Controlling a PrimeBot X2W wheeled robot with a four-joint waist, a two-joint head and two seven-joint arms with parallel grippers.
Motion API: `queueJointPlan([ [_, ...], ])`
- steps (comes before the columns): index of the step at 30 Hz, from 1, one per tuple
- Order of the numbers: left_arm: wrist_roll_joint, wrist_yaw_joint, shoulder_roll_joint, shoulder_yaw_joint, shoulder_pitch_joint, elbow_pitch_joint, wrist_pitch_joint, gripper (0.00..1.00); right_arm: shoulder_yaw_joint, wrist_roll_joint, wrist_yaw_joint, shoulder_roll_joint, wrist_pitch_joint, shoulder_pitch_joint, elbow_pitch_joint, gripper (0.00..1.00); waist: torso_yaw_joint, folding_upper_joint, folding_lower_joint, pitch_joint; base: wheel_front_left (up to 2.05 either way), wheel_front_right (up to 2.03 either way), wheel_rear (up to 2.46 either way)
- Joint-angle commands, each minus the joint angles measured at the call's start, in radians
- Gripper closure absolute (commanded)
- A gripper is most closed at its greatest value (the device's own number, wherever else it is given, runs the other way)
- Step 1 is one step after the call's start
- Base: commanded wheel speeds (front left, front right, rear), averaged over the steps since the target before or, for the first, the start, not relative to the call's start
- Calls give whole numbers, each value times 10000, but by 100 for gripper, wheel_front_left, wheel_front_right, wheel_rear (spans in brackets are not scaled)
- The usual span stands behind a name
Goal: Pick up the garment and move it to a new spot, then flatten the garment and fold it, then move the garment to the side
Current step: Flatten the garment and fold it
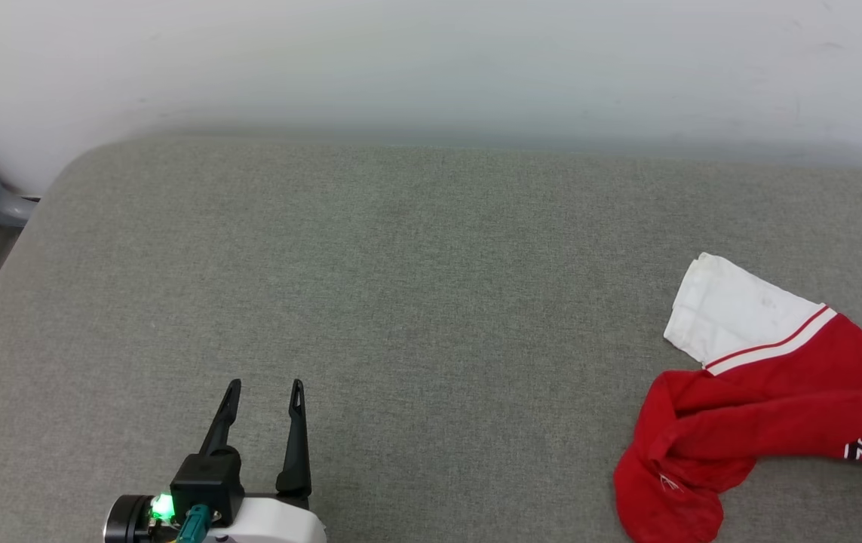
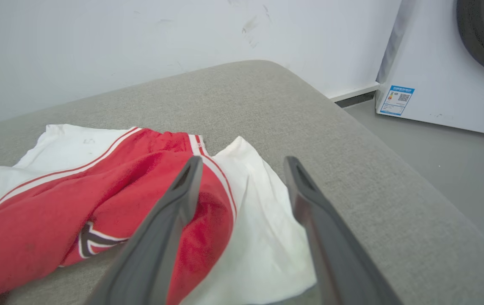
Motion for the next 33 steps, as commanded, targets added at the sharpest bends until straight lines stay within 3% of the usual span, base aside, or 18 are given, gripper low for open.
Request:
queueJointPlan([
  [1,67,0,-7,58,138,-65,-24,0,-268,-281,-8,-19,-20,271,-613,0,-34,-1,0,-34,0,0,0],
  [5,79,22,-8,123,163,-202,-24,0,-750,-838,-8,150,523,462,-2692,0,-116,-1,0,0,0,0,0],
  [8,138,-2,-11,116,89,-266,-24,0,-444,-1167,-8,66,1403,180,-4402,0,-147,-1,0,80,0,0,0],
  [12,206,-66,-10,58,-109,-344,-24,0,718,-1276,-8,-545,2963,-349,-6120,0,-81,-1,0,252,0,0,0],
  [15,278,-112,-10,-11,-273,-390,-24,0,2019,-1044,-8,-1344,4386,-806,-6855,0,43,-1,0,393,0,0,0],
  [24,391,-170,-11,-136,-766,-574,-24,0,6302,1061,-9,-3994,8732,-2926,-6964,0,438,-1,0,869,0,0,0],
  [30,330,-134,-13,-252,-995,-710,-24,0,7962,2126,-9,-4493,10302,-4273,-6085,0,672,-1,0,1309,0,0,0],
  [33,251,-108,-14,-373,-1187,-769,-24,0,8885,2114,-8,-4631,10712,-5100,-5440,0,844,-1,0,1632,0,0,0],
])
